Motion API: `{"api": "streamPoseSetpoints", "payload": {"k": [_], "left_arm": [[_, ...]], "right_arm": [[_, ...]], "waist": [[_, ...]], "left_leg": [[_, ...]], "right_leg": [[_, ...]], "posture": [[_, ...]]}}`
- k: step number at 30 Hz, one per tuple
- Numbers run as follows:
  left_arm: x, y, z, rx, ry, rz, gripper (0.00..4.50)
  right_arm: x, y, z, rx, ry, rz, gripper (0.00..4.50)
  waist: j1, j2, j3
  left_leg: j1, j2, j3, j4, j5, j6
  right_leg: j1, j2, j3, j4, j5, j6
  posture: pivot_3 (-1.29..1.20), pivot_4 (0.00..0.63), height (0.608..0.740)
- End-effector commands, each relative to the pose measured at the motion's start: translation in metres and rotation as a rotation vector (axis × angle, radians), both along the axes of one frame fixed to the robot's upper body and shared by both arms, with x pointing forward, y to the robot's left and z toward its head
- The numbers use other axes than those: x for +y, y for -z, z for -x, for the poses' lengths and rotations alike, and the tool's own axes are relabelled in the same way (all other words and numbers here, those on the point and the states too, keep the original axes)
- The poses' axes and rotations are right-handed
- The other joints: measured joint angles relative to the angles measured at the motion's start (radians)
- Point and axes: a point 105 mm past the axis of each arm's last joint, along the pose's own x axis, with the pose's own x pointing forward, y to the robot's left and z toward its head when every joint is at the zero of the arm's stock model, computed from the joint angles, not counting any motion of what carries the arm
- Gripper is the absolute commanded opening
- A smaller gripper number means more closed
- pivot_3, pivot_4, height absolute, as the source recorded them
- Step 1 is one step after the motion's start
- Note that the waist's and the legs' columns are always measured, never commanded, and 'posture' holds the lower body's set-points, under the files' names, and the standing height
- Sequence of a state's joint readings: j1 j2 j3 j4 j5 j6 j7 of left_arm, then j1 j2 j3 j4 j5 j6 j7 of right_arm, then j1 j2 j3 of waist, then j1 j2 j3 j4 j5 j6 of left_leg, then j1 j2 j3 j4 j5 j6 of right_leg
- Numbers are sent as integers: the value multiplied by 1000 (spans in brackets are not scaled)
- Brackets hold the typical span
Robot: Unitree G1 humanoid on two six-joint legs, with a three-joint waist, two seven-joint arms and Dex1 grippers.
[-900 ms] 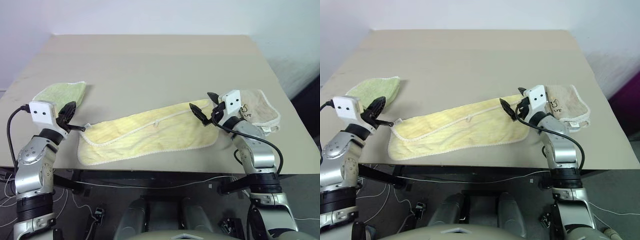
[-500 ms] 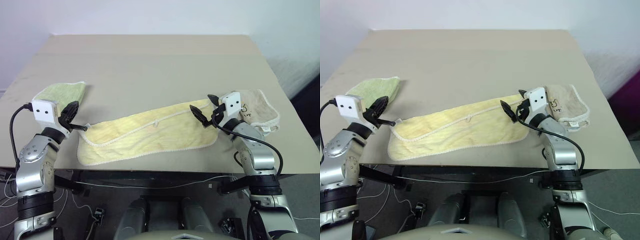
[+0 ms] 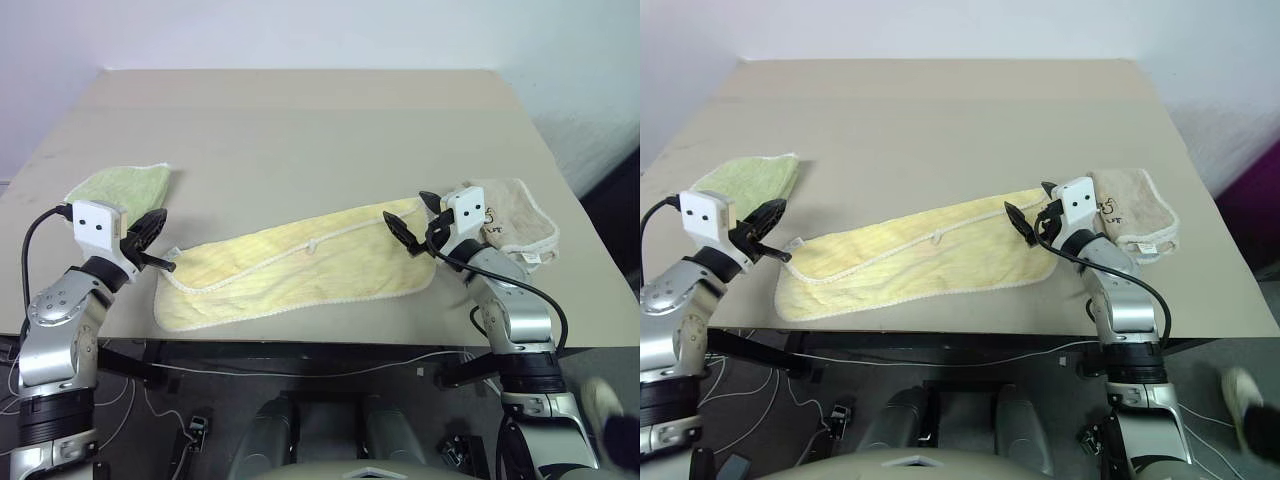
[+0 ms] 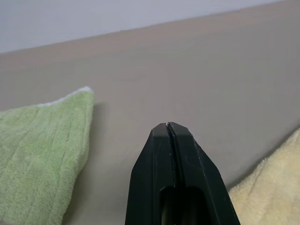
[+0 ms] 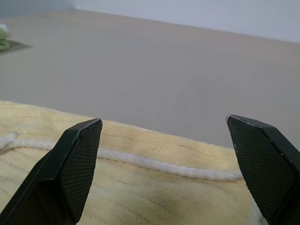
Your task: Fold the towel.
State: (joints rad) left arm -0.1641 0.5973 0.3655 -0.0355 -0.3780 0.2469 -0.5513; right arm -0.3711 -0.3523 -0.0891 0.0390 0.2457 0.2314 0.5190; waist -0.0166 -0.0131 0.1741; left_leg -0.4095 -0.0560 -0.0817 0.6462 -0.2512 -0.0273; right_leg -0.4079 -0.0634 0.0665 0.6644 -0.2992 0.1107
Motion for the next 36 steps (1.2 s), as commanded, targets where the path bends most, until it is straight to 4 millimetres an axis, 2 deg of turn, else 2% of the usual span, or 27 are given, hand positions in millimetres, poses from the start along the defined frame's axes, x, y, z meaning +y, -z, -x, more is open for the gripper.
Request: {"api": "streamPoseSetpoints", "payload": {"k": [1,4,7,11,20,36], "left_arm": [[6,-6,-1,-14,-1,-52,0],[1,-10,-2,-29,25,-41,0],[1,-4,-6,-21,19,-38,0],[-11,-4,-14,-27,64,-30,0],[-16,-4,-28,-42,91,-25,0],[-5,-3,-18,-21,131,-93,0]], "right_arm": [[0,-16,2,-68,13,-23,4471],[1,-16,6,-67,-1,-16,4471],[-5,-16,5,-72,33,-16,4471],[-6,-19,7,-84,44,-15,4471],[-16,-24,10,-99,81,-7,4471],[-8,-25,3,-97,47,-9,4471]], "waist": [[0,0,0],[0,0,0],[1,0,0],[2,0,0],[-2,0,0],[-1,0,0]], "left_leg": [[0,0,0,0,0,0],[0,0,0,0,0,0],[0,0,0,0,0,0],[0,0,0,0,0,0],[0,0,0,0,0,0],[0,0,0,0,0,0]], "right_leg": [[0,0,0,0,0,0],[0,0,0,0,0,0],[0,0,0,0,0,0],[0,0,0,0,0,0],[0,0,0,0,0,0],[0,0,0,0,0,0]], "posture": [[0,150,740],[0,150,740],[0,150,740],[0,150,740],[0,150,740],[0,150,740]]}}
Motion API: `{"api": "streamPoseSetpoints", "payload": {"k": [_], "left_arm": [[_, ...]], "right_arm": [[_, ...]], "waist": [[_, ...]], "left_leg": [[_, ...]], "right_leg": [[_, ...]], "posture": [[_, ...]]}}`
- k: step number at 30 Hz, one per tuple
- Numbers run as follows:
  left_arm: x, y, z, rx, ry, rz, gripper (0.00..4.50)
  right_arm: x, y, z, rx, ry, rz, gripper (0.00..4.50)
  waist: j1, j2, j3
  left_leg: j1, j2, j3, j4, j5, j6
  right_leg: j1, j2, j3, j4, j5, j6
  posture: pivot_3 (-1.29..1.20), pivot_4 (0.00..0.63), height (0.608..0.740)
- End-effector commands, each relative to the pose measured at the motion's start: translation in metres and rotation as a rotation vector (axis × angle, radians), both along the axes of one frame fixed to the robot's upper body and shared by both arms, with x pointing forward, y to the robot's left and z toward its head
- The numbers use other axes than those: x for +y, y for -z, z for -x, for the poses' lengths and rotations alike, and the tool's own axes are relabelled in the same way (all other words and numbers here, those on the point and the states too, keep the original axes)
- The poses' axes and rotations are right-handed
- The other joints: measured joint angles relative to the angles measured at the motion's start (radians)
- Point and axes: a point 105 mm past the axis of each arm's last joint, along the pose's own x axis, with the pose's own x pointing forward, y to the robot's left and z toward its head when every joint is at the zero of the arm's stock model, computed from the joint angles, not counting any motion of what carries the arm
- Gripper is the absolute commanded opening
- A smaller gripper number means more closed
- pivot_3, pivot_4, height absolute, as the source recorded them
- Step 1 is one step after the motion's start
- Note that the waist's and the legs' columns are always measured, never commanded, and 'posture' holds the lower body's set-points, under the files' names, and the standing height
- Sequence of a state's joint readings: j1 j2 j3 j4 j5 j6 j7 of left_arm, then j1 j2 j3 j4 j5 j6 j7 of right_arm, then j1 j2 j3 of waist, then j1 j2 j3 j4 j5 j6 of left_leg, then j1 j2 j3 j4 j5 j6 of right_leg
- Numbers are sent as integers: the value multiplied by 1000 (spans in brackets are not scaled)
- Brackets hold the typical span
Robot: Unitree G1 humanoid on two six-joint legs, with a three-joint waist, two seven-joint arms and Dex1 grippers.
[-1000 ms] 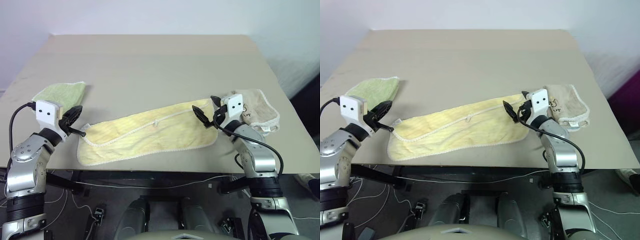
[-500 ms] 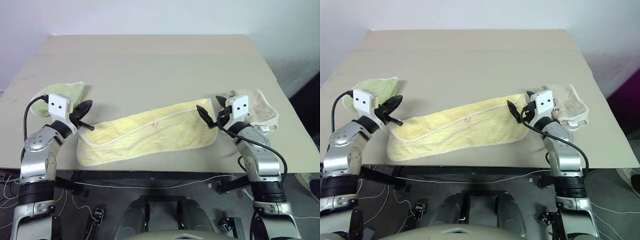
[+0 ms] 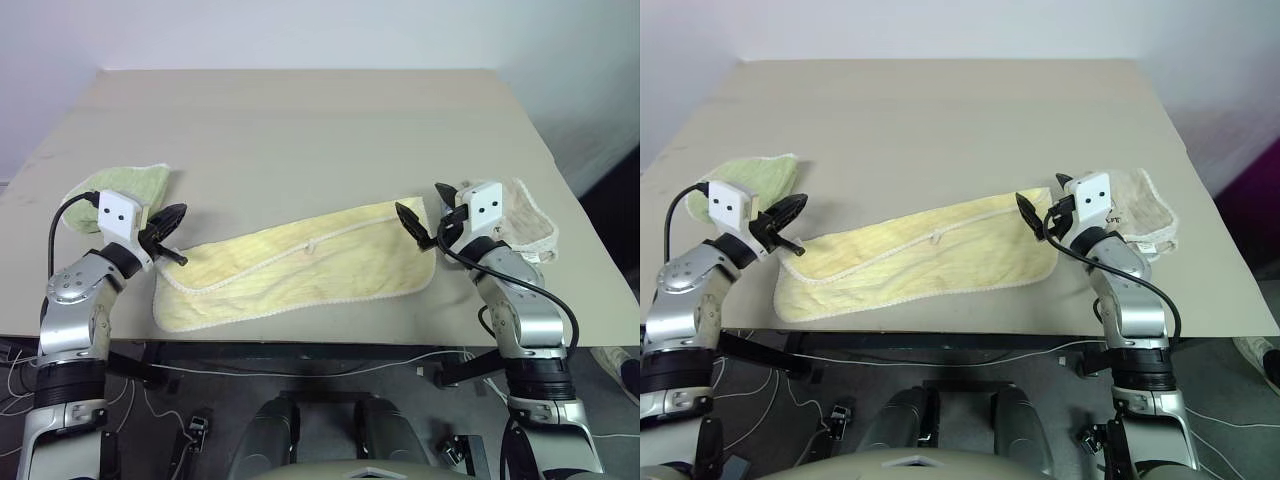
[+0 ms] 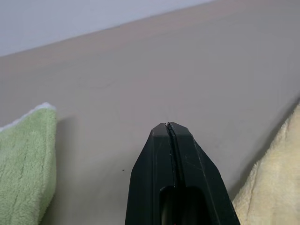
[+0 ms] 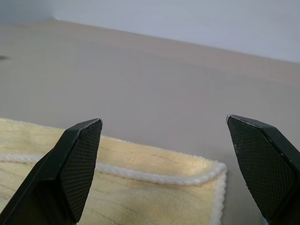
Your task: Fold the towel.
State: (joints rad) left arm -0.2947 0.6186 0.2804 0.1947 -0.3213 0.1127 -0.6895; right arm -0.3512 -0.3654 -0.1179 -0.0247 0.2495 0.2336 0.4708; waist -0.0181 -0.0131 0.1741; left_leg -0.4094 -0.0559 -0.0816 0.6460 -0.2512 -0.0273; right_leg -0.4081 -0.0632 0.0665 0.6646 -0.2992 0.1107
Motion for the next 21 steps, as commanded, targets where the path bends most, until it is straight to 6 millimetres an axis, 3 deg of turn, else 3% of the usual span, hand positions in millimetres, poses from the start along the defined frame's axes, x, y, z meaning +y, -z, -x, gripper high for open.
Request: {"api": "streamPoseSetpoints", "payload": {"k": [1,5,8,14,19,20,21], "left_arm": [[6,-13,5,-42,6,-37,0],[7,-13,9,-29,24,-56,0],[6,-14,11,-28,40,-46,596],[-1,-14,20,2,130,-60,2537],[6,1,53,181,354,-188,4195],[7,2,61,229,410,-205,4471],[8,3,69,272,465,-226,4471]], "right_arm": [[4,-11,-1,-42,-16,-8,4471],[6,-8,-1,-38,-21,-13,4471],[6,-7,0,-36,-23,-16,4500],[6,-7,-1,-34,-23,-15,4500],[6,-7,-2,-32,-27,-13,4500],[7,-7,-3,-31,-30,-14,4500],[8,-6,-3,-31,-33,-16,4500]], "waist": [[0,0,0],[1,0,0],[1,0,0],[0,0,0],[-8,1,0],[-7,1,1],[-7,1,1]], "left_leg": [[0,0,0,0,0,0],[0,0,0,0,0,0],[0,0,0,0,0,0],[0,0,0,0,0,0],[0,1,0,-2,0,0],[0,1,0,-2,0,0],[0,1,0,-2,0,0]], "right_leg": [[0,0,0,0,0,0],[0,0,0,0,0,0],[0,0,0,0,0,0],[0,0,0,0,0,0],[-1,0,1,0,0,0],[-1,0,1,0,0,0],[-1,0,1,0,0,0]], "posture": [[0,150,740],[0,150,740],[0,150,740],[0,150,740],[0,150,740],[0,150,740],[0,150,740]]}}
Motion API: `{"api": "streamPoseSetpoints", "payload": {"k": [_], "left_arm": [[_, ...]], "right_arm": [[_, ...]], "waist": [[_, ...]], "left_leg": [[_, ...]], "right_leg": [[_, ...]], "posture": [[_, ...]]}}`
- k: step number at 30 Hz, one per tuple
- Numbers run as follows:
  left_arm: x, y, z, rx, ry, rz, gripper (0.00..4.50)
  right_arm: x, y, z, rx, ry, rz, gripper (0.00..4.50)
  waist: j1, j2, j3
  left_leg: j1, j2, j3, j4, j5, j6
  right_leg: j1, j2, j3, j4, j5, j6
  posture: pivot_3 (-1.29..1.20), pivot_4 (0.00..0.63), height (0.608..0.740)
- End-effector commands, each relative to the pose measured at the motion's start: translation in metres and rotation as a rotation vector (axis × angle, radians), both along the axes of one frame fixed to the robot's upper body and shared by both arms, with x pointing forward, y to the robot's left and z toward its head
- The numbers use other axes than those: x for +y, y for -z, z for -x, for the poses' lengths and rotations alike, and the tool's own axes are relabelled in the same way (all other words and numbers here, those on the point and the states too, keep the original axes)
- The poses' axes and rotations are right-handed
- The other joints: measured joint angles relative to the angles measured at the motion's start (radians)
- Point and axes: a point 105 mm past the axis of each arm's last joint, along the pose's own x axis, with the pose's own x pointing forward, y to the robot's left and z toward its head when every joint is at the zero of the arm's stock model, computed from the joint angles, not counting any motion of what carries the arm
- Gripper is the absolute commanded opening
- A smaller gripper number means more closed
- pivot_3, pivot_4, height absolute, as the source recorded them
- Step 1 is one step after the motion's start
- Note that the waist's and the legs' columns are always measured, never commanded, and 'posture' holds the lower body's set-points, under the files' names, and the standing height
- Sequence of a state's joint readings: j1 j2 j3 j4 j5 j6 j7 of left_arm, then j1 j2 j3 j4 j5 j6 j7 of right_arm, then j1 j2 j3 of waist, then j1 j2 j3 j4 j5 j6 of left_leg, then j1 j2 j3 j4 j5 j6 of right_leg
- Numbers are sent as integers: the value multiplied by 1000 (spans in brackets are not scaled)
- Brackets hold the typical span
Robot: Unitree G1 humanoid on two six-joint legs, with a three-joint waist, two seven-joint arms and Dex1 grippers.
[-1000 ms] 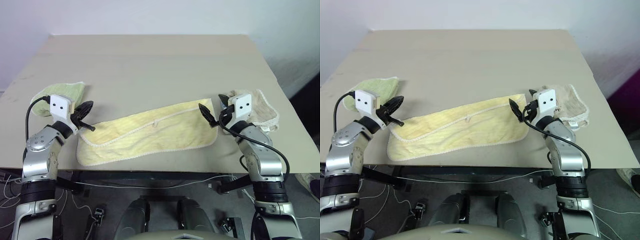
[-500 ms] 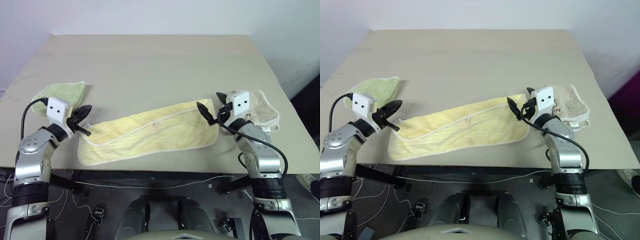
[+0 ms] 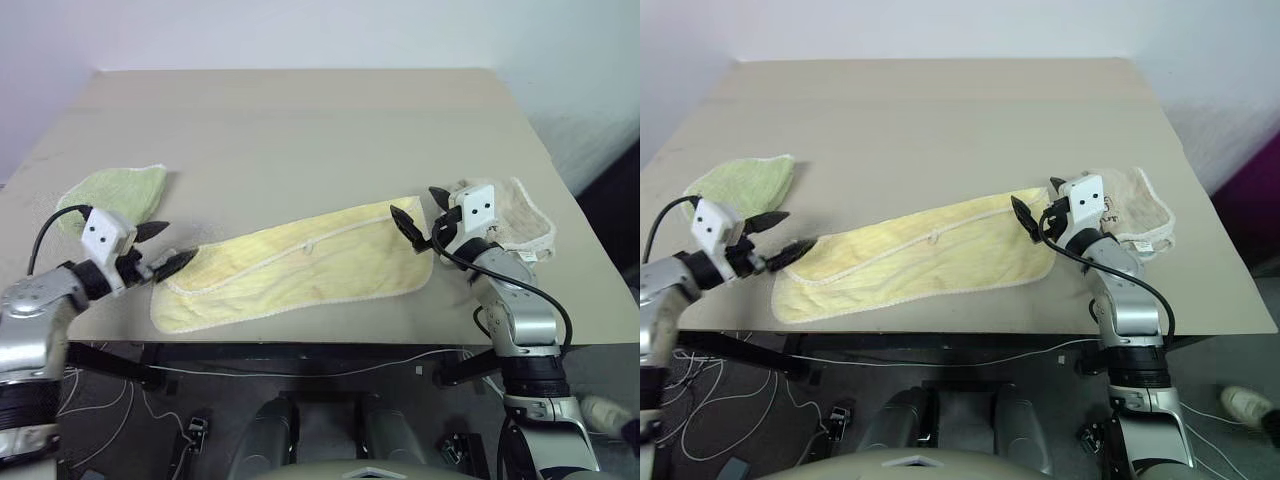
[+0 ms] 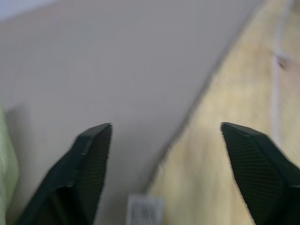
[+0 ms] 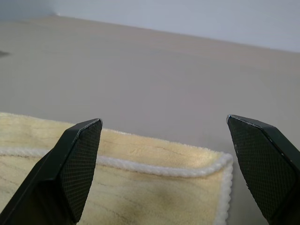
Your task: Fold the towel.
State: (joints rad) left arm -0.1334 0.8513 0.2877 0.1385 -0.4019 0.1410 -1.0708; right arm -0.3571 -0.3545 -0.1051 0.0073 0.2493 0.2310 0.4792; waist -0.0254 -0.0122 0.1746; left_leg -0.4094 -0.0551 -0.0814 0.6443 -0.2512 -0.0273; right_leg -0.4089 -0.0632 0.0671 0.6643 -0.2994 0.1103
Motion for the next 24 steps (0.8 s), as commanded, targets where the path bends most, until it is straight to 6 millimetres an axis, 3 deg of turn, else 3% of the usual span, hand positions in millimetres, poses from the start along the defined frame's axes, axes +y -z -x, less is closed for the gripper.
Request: {"api": "streamPoseSetpoints", "payload": {"k": [1,9,24], "left_arm": [[0,-8,23,97,191,-60,4471],[-2,-15,33,210,427,-282,4471],[-11,10,-7,133,613,-543,4471]], "right_arm": [[5,-14,-2,-58,-21,-10,4500],[15,-8,-3,-56,-31,-36,4500],[12,0,7,-57,27,-73,4500]], "waist": [[0,0,0],[7,1,0],[5,0,0]], "left_leg": [[0,0,0,0,0,0],[0,0,0,0,0,0],[0,-1,0,1,0,0]], "right_leg": [[0,0,0,0,0,0],[1,-1,-1,-1,0,0],[0,2,-1,0,0,0]], "posture": [[0,150,740],[0,150,740],[0,150,740]]}}
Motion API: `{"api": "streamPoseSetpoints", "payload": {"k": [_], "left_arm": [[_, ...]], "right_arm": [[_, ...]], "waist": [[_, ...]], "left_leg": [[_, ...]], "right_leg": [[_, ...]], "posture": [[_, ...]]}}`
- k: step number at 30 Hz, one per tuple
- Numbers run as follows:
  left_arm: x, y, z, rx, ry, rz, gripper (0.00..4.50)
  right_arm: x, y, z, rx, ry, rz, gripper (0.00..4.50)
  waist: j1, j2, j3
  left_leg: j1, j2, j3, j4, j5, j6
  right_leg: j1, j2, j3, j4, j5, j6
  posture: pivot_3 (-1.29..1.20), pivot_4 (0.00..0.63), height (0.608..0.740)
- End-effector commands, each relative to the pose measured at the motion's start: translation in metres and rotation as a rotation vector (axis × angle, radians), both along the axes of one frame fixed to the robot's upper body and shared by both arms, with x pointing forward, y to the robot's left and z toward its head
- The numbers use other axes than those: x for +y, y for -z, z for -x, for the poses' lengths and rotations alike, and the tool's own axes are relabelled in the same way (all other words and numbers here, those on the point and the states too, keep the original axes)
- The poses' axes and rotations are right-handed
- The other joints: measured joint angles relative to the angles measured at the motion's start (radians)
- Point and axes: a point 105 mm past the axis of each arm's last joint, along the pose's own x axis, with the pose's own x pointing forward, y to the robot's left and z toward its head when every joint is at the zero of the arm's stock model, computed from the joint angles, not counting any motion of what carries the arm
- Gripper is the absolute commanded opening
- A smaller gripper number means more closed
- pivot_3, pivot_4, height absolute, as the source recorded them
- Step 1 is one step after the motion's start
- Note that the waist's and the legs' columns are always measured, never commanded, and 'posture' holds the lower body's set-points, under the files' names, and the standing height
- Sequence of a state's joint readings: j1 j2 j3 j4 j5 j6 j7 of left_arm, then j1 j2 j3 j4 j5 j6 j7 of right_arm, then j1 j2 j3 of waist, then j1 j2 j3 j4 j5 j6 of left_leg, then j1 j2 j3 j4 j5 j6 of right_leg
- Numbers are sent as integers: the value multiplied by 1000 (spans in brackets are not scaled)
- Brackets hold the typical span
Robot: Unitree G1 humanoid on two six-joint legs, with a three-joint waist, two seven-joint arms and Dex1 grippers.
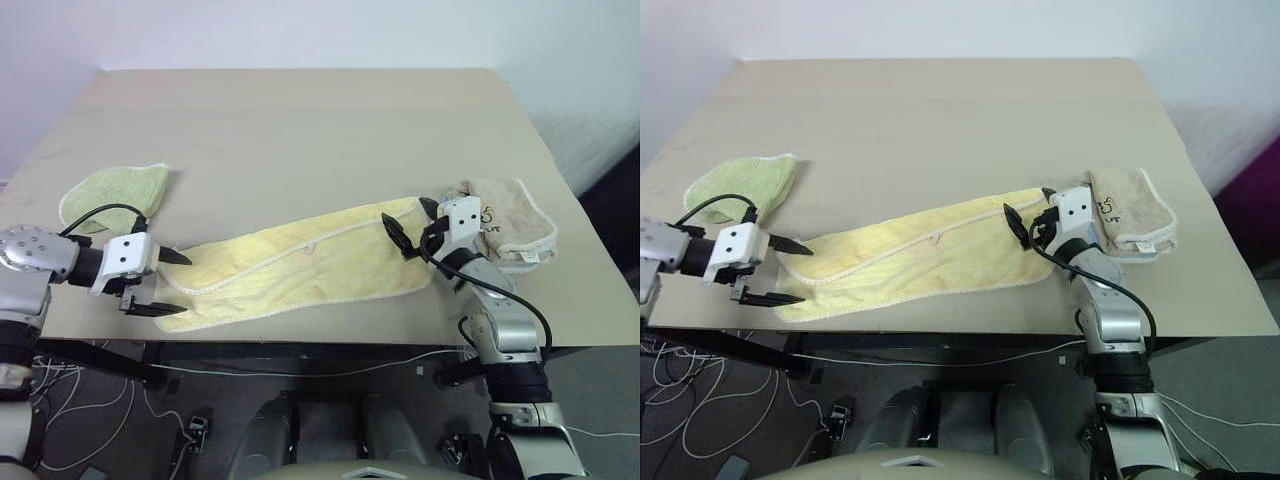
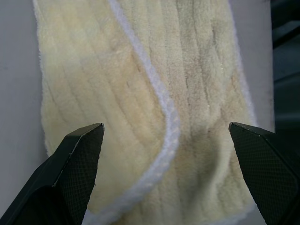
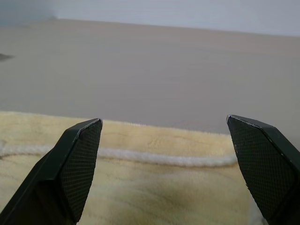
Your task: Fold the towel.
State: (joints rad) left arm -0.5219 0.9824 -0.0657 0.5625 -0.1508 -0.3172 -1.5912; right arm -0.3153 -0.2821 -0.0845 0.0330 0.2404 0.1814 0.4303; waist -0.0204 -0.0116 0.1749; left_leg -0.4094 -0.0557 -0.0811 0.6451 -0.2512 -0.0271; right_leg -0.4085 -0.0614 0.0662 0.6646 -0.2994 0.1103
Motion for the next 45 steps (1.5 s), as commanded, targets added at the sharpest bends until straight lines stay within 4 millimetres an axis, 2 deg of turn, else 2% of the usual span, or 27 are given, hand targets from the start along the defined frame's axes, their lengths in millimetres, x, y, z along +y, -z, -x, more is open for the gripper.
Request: {"api": "streamPoseSetpoints", "payload": {"k": [1,4,13,22,25,29,45], "left_arm": [[-1,-1,-6,-35,50,-40,4471],[-5,1,-10,-34,62,-25,3863],[2,11,-4,-14,91,-76,842],[10,9,1,-20,69,-67,842],[11,7,2,-35,66,-65,1433],[9,7,4,-76,87,-70,2690],[7,15,2,-95,60,-62,2690]], "right_arm": [[2,-20,5,-83,6,-13,4500],[3,-19,7,-80,8,-17,4500],[1,-19,9,-79,15,-23,4500],[10,-15,11,-64,-4,-39,4500],[13,-12,12,-55,-8,-47,4500],[17,-10,13,-48,-14,-56,4500],[26,-7,13,-37,-29,-72,4500]], "waist": [[0,0,0],[-1,0,0],[-3,0,0],[-4,0,0],[-4,0,0],[-3,0,0],[-2,0,0]], "left_leg": [[0,0,0,0,0,0],[0,0,0,0,0,0],[0,0,0,1,0,0],[0,0,0,1,0,0],[0,0,0,1,0,0],[0,0,0,1,0,0],[0,0,0,1,0,0]], "right_leg": [[0,0,0,0,0,0],[0,0,0,0,0,0],[0,1,0,1,0,0],[0,1,0,1,0,0],[0,1,0,1,0,0],[0,1,0,1,0,0],[0,1,0,1,0,0]], "posture": [[0,150,740],[0,150,740],[0,150,740],[0,150,740],[0,150,740],[0,150,740],[0,150,740]]}}
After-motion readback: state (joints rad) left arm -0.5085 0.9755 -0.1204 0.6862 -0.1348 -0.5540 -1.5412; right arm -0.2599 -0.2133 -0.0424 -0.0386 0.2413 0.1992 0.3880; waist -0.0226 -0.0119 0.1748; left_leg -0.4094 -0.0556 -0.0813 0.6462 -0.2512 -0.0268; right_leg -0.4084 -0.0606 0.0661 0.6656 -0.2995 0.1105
